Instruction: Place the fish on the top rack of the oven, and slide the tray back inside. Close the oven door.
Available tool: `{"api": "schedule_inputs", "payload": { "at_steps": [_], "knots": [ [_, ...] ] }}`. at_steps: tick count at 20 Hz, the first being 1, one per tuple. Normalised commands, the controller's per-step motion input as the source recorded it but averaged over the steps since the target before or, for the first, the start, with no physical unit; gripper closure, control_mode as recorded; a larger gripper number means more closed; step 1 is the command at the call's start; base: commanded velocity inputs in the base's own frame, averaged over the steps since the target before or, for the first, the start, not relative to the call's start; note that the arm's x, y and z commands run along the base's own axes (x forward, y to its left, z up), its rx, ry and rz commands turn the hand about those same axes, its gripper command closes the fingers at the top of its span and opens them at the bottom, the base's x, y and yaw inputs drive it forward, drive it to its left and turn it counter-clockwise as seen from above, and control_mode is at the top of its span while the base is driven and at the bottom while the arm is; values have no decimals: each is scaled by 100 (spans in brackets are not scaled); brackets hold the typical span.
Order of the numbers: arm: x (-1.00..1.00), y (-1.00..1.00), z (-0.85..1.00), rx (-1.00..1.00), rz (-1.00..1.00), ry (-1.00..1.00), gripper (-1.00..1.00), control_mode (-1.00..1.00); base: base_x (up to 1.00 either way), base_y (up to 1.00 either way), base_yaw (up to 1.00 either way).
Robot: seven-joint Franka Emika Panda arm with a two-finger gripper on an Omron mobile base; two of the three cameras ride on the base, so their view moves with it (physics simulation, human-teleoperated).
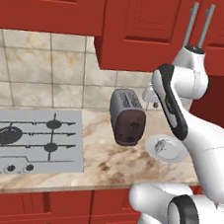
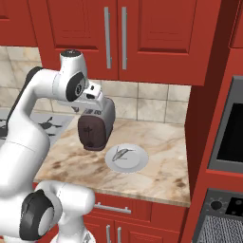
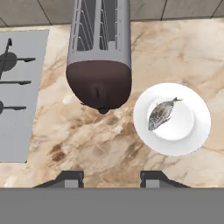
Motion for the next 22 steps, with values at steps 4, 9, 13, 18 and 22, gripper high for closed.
{"api": "schedule_inputs", "payload": {
  "at_steps": [4, 9, 13, 18, 22],
  "knots": [
    [-24, -5, 0, 0, -8, -2, -100, -100, 0, 0, 0],
    [-35, -4, -16, 0, -37, -17, -100, -100, 0, 0, 0],
    [-31, -13, -23, 0, -36, -17, -100, -100, 0, 0, 0],
    [-1, -45, -38, 3, -34, -12, -100, -100, 0, 0, 0],
    [-4, -76, -26, 17, -16, 5, -100, -100, 0, 0, 0]
  ]
}}
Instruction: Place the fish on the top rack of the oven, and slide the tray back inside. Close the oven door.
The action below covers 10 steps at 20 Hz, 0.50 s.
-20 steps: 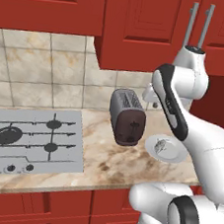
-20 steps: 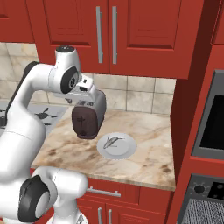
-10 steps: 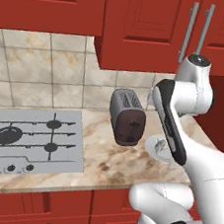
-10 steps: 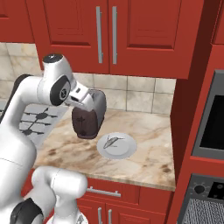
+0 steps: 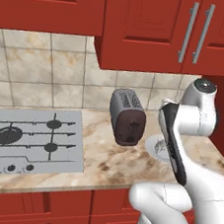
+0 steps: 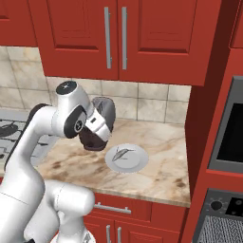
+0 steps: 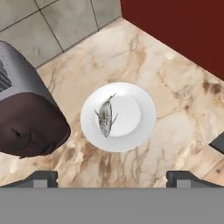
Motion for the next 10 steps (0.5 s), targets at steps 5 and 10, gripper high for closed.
{"api": "schedule_inputs", "payload": {
  "at_steps": [5, 10],
  "knots": [
    [0, -53, -19, 15, -4, 11, -100, -100, 0, 0, 0],
    [12, -9, -22, 5, 0, 8, -100, -100, 0, 0, 0]
  ]
}}
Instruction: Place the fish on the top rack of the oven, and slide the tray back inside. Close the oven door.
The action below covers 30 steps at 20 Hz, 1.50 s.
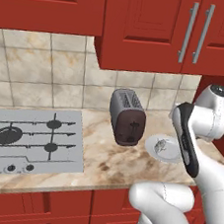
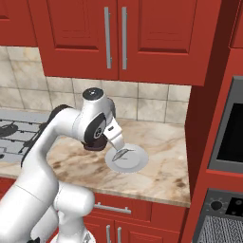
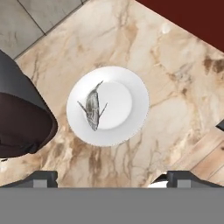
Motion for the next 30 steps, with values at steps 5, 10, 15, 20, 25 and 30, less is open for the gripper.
{"api": "schedule_inputs", "payload": {
  "at_steps": [5, 10, 15, 20, 25, 30],
  "knots": [
    [23, 0, -37, 0, 0, 3, -100, -100, 0, 0, 0],
    [28, 0, -50, 0, 0, 0, -100, -100, 0, 0, 0],
    [24, 0, -53, 0, 0, 0, -100, -100, 0, 0, 0],
    [30, 4, -53, 0, 0, 0, -100, -100, 0, 0, 0],
    [34, 5, -51, 0, 0, 0, -100, -100, 0, 0, 0],
    [38, 2, -44, 0, 0, 0, -100, -100, 0, 0, 0]
  ]
}}
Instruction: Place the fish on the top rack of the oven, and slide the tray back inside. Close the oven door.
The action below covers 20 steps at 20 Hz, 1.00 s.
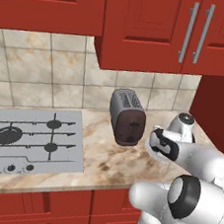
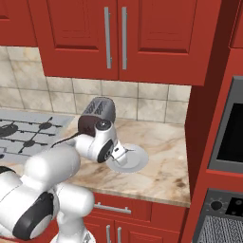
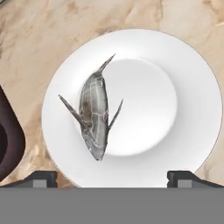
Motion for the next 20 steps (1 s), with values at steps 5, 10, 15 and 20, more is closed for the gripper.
{"api": "schedule_inputs", "payload": {
  "at_steps": [5, 10, 15, 20],
  "knots": [
    [39, 0, -33, 0, 0, 0, -100, -100, 0, 0, 0],
    [46, 0, -21, 0, 0, 5, -100, -100, 0, 0, 0],
    [42, 0, -18, 0, 0, 8, -100, -100, 0, 0, 0],
    [28, -2, -26, 0, 0, 5, 100, -100, 0, 0, 0]
  ]
}}
